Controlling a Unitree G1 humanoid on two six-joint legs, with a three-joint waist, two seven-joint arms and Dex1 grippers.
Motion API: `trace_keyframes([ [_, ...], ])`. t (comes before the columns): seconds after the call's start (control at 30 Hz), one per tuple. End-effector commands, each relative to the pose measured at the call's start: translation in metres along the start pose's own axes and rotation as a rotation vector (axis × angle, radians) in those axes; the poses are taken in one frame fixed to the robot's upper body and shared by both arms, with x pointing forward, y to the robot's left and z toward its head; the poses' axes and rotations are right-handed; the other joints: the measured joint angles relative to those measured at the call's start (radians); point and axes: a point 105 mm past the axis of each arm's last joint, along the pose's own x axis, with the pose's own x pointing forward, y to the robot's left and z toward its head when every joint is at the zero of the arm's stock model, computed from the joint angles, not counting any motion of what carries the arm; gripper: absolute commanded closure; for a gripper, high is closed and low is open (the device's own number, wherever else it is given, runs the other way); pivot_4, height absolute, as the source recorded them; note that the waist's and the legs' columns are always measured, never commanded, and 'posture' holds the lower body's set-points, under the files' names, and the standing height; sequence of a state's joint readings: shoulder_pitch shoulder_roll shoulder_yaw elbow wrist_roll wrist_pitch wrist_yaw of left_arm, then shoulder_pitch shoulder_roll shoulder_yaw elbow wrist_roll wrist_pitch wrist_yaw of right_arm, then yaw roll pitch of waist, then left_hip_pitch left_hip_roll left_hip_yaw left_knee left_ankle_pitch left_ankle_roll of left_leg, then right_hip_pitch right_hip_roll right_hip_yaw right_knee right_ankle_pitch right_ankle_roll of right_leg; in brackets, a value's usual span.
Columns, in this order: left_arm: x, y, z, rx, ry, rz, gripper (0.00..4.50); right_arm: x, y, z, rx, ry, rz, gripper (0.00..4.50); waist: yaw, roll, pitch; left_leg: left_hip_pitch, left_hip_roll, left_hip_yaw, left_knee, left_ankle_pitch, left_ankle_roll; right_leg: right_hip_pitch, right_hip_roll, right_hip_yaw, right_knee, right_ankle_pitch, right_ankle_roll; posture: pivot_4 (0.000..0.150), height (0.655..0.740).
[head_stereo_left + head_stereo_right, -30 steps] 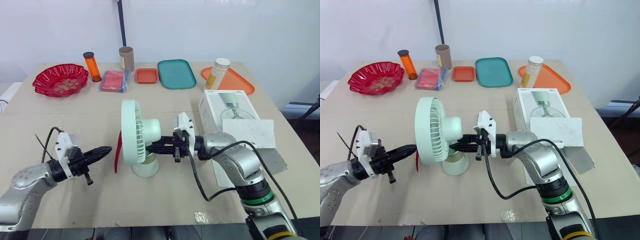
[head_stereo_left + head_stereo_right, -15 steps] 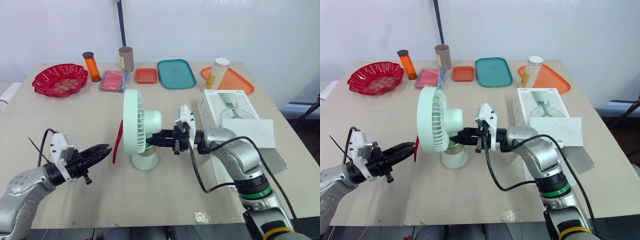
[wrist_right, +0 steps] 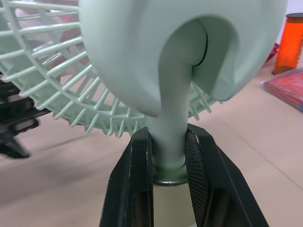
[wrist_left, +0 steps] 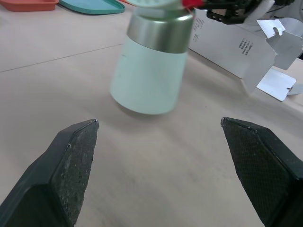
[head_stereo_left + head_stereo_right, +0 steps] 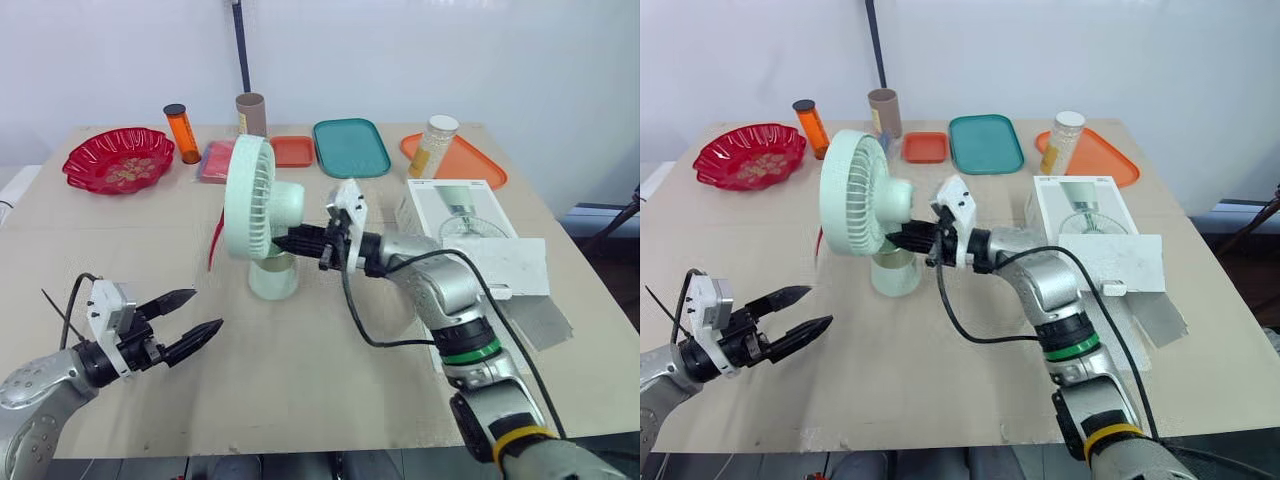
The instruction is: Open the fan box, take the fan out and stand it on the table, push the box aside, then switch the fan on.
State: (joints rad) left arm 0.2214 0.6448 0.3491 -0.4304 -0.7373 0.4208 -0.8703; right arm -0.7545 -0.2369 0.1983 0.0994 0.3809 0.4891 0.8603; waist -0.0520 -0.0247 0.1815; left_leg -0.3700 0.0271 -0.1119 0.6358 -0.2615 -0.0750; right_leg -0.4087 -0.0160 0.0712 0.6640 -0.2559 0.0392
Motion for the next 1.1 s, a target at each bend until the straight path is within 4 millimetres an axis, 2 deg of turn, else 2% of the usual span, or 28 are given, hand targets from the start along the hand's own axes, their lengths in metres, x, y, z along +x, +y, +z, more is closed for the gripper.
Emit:
trace_keyframes([
  [0.03,0.004,-0.007,0.006,0.035,-0.021,-0.011,0.07,0.012,-0.013,0.022,-0.093,-0.054,-0.044,4.14,0.0,0.0,0.0,0.0,0.0,0.0,0.0,0.0,0.0,0.0,0.0,0.0,0.0,0.0,0.0,0.15,0.74],
  [0.2,0.006,-0.011,0.004,0.035,-0.03,-0.006,0.07,0.024,-0.031,0.025,-0.089,-0.043,-0.098,4.14,0.0,0.0,0.0,0.0,0.0,0.0,0.0,0.0,0.0,0.0,0.0,0.0,0.0,0.0,-0.001,0.15,0.74],
  [0.33,0.007,-0.011,0.004,0.035,-0.036,0.003,0.07,0.03,-0.021,0.025,-0.113,-0.037,-0.008,4.14,0.0,0.0,0.0,0.0,0.0,0.0,0.0,0.0,0.0,-0.001,0.0,0.0,0.0,0.0,-0.001,0.15,0.74],
  [0.63,0.009,-0.013,0.003,0.034,-0.042,0.012,0.07,0.038,-0.015,0.017,-0.124,-0.01,0.057,4.14,-0.003,0.0,0.0,0.0,0.001,0.0,0.0,0.0,0.0,-0.001,0.0,0.0,0.001,0.001,-0.001,0.15,0.74],
  [0.93,0.011,-0.015,0.001,0.035,-0.039,0.011,0.07,0.041,-0.009,-0.001,-0.105,0.04,0.081,4.14,-0.003,0.0,0.0,0.001,0.001,0.0,0.0,0.0,0.0,0.0,0.0,0.0,0.001,0.001,-0.001,0.15,0.74],
  [1.0,0.012,-0.015,0.001,0.037,-0.039,0.01,0.0,0.04,-0.009,-0.004,-0.097,0.049,0.081,3.11,-0.003,0.0,0.0,0.001,0.001,0.001,0.0,0.0,0.0,0.0,0.0,0.0,0.001,0.001,-0.001,0.15,0.74],
  [1.03,0.012,-0.015,0.001,0.037,-0.039,0.01,0.0,0.04,-0.008,-0.005,-0.093,0.051,0.08,2.89,-0.004,0.0,0.0,0.001,0.001,0.001,0.0,0.0,0.0,0.0,0.0,0.0,0.001,0.001,-0.001,0.15,0.74],
  [1.1,0.013,-0.014,0.001,0.037,-0.04,0.008,0.0,0.039,-0.009,-0.006,-0.09,0.058,0.079,2.05,-0.004,0.0,0.0,0.001,0.001,0.001,0.0,0.0,0.0,0.0,0.0,0.0,0.001,0.001,-0.001,0.15,0.74],
])
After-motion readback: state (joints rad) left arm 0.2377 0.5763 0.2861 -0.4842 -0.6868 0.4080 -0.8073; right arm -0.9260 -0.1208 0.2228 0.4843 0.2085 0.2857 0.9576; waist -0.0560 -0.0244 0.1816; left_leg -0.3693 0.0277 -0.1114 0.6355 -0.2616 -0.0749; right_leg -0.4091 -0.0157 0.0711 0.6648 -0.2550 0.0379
